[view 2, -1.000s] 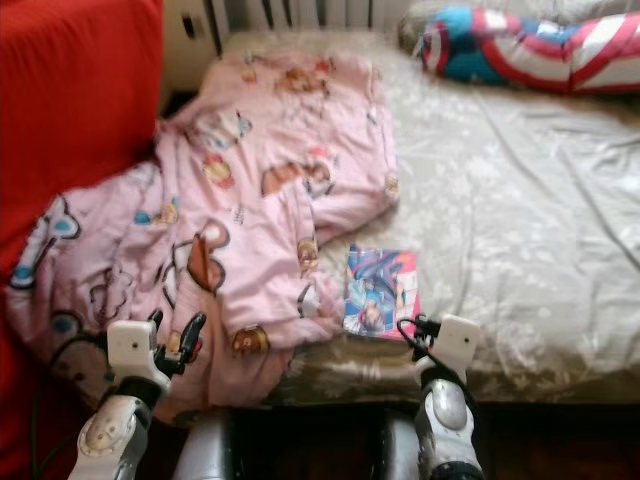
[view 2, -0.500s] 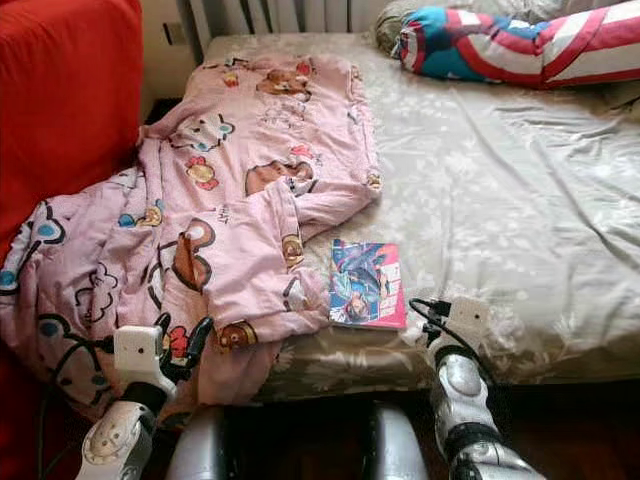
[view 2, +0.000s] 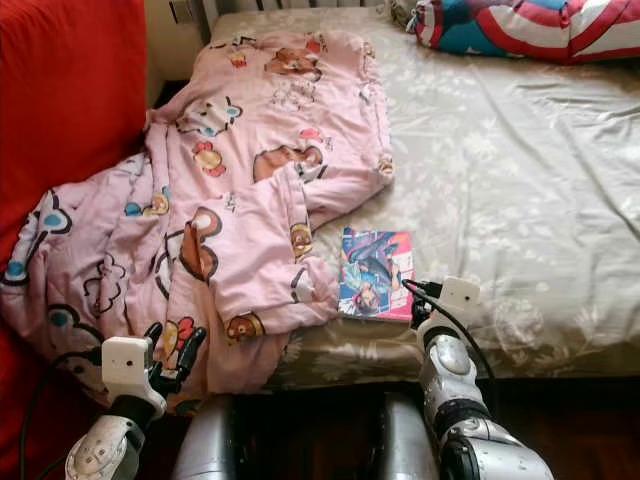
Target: Clean up the room
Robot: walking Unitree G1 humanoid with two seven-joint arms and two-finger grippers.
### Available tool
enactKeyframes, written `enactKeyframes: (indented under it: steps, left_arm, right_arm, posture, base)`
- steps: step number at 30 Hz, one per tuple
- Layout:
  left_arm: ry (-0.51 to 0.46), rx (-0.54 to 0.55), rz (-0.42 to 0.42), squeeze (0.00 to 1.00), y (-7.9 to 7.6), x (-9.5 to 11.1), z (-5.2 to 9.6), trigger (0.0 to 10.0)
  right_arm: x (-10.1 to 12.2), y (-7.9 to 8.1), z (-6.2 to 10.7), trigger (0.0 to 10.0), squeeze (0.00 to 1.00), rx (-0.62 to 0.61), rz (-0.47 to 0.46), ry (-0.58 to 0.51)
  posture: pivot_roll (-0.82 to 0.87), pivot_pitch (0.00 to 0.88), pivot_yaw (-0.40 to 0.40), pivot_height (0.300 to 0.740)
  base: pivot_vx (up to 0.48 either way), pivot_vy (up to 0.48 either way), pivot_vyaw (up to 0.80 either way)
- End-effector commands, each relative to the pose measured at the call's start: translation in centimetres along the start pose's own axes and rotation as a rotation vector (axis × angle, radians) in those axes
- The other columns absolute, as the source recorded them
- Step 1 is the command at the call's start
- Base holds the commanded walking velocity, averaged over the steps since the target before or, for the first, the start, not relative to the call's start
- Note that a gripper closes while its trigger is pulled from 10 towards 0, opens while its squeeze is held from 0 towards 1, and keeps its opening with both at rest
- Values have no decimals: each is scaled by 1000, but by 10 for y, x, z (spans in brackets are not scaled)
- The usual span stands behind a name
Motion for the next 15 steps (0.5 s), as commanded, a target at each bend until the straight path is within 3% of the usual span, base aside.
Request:
enactKeyframes:
  steps: [1,15]
  left_arm:
    - [21,-13,-9,0,1,-4,4,10000]
    - [37,-38,-20,0,-3,-3,4,10000]
  right_arm:
    - [-7,-1,1,10000,0,-12,-31,24]
    - [-9,-19,4,10000,0,-81,-100,16]
  posture:
    - [220,232,51,579]
    - [215,229,56,579]
  base:
    - [0,0,0]
    - [0,0,0]
Point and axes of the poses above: a point about 5 cm out from each wrist's last joint towards the gripper, its own z axis pointing back from the gripper into the wrist, its own x axis along the axis of the wrist's last joint, y = z × x, the point moved 6 cm from there along -z, pointing out of the wrist towards the gripper, and after that the axes turned 15 degrees about -z, right-handed, at the moved point
